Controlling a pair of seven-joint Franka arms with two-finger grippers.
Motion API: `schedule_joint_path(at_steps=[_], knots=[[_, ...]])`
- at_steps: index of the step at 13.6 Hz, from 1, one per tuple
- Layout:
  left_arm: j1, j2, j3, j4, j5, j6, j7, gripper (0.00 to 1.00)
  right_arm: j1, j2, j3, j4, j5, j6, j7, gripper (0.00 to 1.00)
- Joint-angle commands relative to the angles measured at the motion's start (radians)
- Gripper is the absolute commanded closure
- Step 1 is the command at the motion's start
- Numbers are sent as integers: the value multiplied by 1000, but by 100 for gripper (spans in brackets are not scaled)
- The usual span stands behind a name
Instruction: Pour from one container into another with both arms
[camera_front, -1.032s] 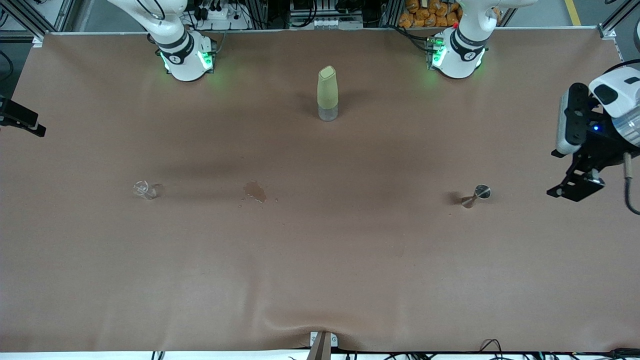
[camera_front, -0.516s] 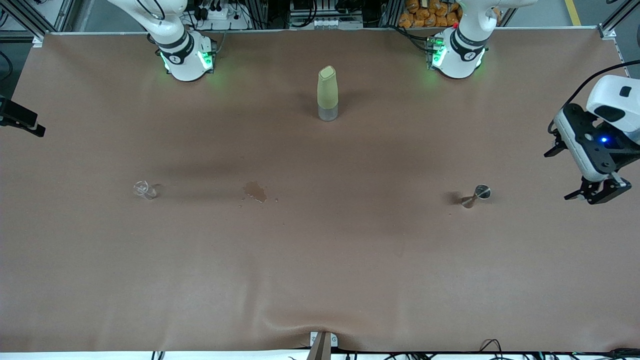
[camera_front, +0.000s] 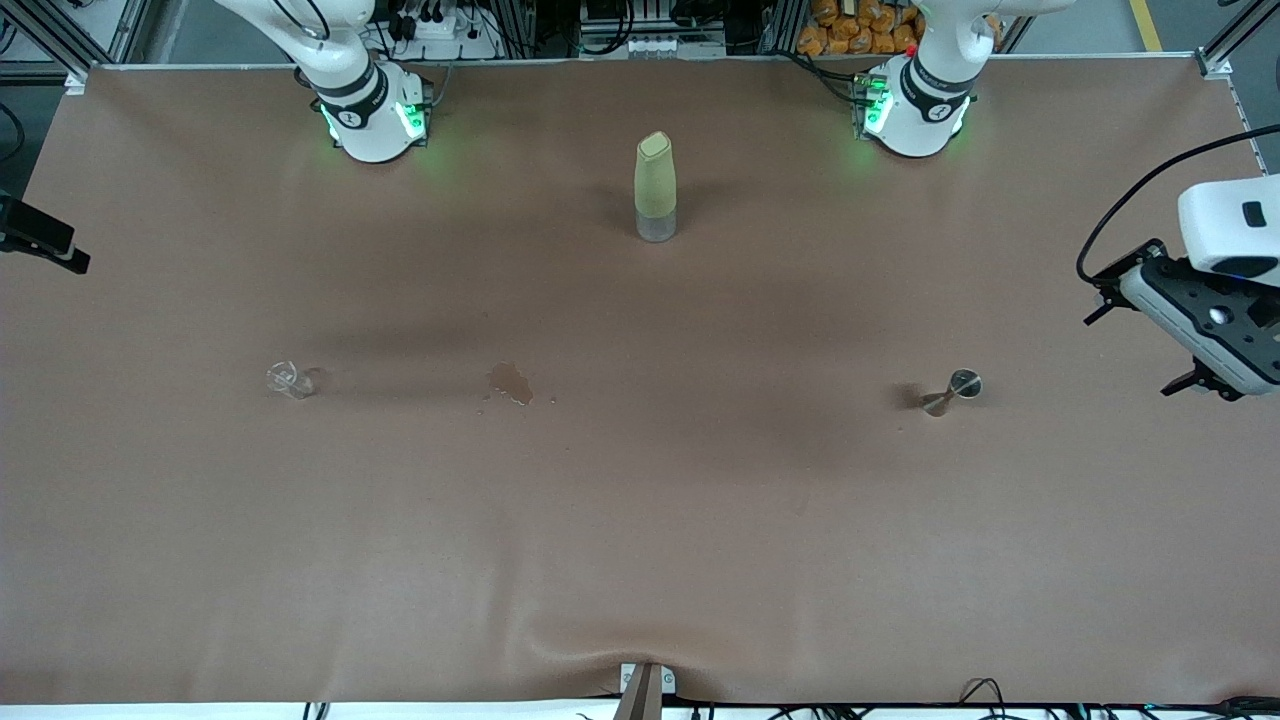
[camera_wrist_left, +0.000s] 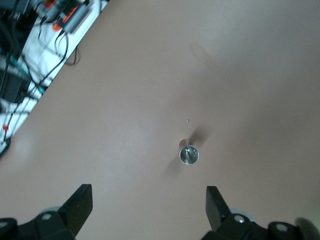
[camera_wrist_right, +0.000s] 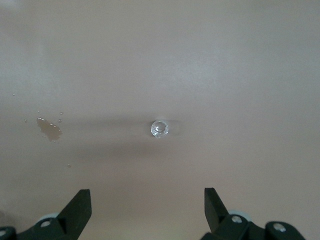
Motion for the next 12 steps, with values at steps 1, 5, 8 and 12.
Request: schedule_joint_path(at_steps=[1, 5, 8, 12], knots=[[20, -5, -6, 0, 19, 6, -187, 0, -13, -4, 10, -4, 2, 3, 13, 0], [20, -2, -8, -2, 21, 3, -565, 0, -10, -2, 10, -4, 2, 5, 13, 0], [20, -2, -9, -5, 19, -4, -705, 0, -10, -2, 10, -4, 4, 5, 13, 0], [19, -1, -9, -8, 12, -8, -921, 0, -11, -2, 10, -4, 16, 5, 13, 0]])
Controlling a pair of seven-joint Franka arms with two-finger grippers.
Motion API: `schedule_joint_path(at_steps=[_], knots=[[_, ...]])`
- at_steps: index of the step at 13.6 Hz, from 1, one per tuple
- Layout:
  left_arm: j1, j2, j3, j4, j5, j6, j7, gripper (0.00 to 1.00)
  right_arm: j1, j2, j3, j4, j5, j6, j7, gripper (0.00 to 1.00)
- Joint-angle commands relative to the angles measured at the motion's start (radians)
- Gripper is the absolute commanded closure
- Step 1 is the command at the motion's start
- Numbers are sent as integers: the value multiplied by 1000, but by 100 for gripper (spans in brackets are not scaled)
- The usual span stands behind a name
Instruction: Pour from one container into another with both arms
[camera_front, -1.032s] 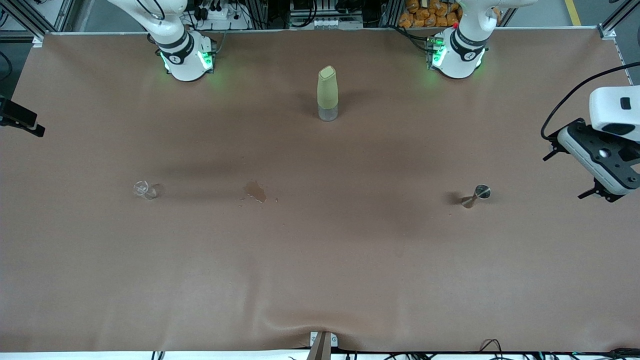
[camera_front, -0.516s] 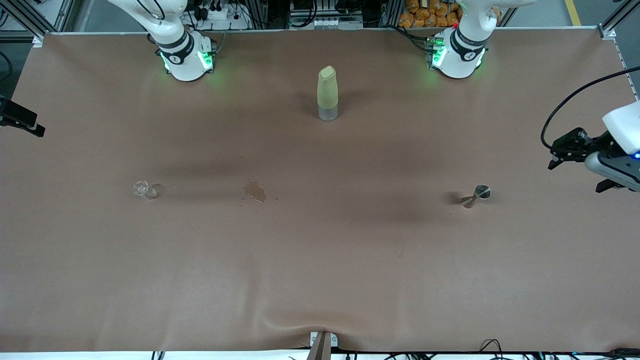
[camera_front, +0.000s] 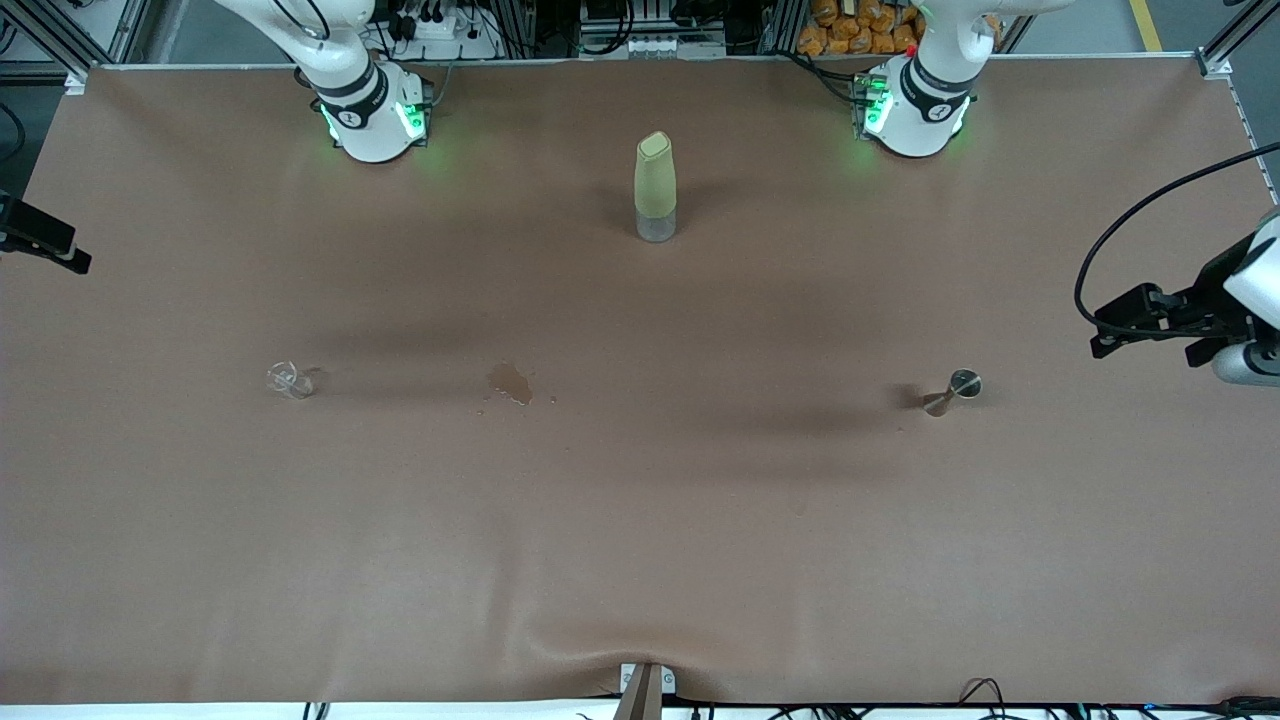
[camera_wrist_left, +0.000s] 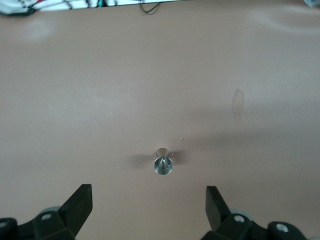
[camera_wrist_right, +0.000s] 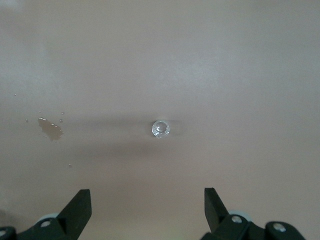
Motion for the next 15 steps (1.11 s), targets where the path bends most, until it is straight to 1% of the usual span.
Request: schedule_joint_path(at_steps=[1, 3, 8, 15], knots=[[0, -1, -8, -8, 10, -7, -160, 0, -11, -2, 10, -4, 12, 5, 13, 0], [-6, 3, -8, -6, 11, -44, -162, 0, -13, -2, 10, -4, 12, 3, 13, 0], [-8, 8, -13, -3, 19, -49, -117, 0, -17, -2, 8, -4, 12, 3, 13, 0], [-11, 3, -17, -2, 21, -59, -114, 0, -25, -2, 10, -4, 18, 2, 10, 0]])
